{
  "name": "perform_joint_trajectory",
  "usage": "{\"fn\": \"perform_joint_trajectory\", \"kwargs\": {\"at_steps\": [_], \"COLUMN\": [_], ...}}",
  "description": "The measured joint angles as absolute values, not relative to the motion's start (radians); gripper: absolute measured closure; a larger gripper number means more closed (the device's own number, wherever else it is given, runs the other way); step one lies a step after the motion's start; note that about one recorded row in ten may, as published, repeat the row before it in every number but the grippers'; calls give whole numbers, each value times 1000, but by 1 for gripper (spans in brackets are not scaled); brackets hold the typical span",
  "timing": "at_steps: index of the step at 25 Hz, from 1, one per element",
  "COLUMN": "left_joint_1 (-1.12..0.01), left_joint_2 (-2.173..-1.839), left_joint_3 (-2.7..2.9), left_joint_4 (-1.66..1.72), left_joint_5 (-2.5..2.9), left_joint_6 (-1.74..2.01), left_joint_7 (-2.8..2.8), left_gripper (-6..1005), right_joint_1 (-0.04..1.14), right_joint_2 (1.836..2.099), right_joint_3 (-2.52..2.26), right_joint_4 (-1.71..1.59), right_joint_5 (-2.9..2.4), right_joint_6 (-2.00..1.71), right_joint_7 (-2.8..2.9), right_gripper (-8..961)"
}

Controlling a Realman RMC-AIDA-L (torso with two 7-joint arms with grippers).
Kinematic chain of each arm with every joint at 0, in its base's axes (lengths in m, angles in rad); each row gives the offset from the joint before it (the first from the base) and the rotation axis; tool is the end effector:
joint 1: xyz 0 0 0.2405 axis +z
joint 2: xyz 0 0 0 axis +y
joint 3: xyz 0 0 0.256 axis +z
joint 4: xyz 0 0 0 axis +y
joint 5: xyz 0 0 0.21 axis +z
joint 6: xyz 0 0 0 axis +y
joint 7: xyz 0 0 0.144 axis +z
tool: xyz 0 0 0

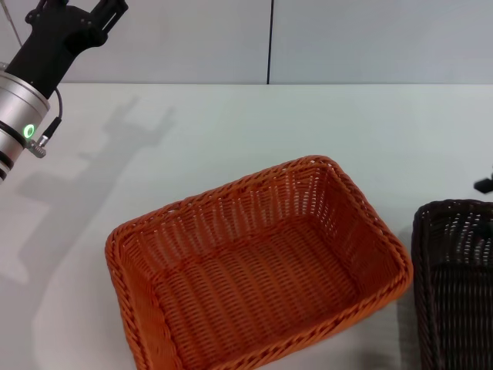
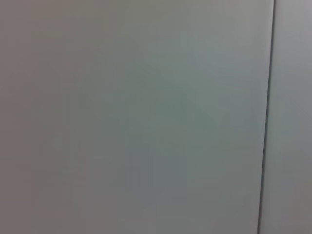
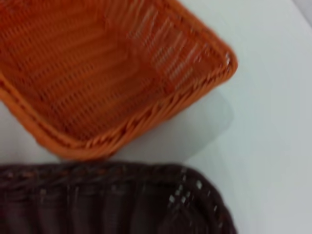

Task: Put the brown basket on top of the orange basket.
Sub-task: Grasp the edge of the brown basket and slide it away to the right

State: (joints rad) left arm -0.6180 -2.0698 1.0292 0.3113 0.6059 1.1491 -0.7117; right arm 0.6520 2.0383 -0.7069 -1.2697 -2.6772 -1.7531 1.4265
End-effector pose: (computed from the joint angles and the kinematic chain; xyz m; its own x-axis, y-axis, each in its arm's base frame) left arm -0.2407 0.4131 0.0388 0.4937 -0.1742 0.8520 0.7365 -0.4372 -0.5162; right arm 0.2453 0.3608 0.1030 0.9523 -0.1110 0.2843 -0.0152 -0.9476 -0.3190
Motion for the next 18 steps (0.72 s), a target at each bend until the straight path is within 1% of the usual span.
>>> {"fn": "perform_joint_trajectory", "kwargs": {"at_steps": [7, 12, 15, 17, 18], "left_joint_1": [-620, -623, -624, -624, -624], "left_joint_2": [-2069, -2069, -2069, -2069, -2069], "left_joint_3": [1029, 1034, 1038, 1038, 1038], "left_joint_4": [311, 310, 306, 301, 301], "left_joint_5": [605, 605, 604, 604, 604], "left_joint_6": [1146, 1144, 1144, 1144, 1144], "left_joint_7": [-712, -712, -712, -712, -712], "left_gripper": [196, 197, 197, 197, 197], "right_joint_1": [641, 629, 622, 621, 621], "right_joint_2": [2029, 2030, 2036, 2033, 2033], "right_joint_3": [-696, -702, -695, -694, -694], "right_joint_4": [-1190, -1162, -1150, -1143, -1143], "right_joint_5": [-2741, -2738, -2718, -2704, -2704], "right_joint_6": [-1693, -1660, -1639, -1638, -1638], "right_joint_7": [1426, 1411, 1375, 1367, 1367], "right_gripper": [289, 308, 319, 326, 368]}}
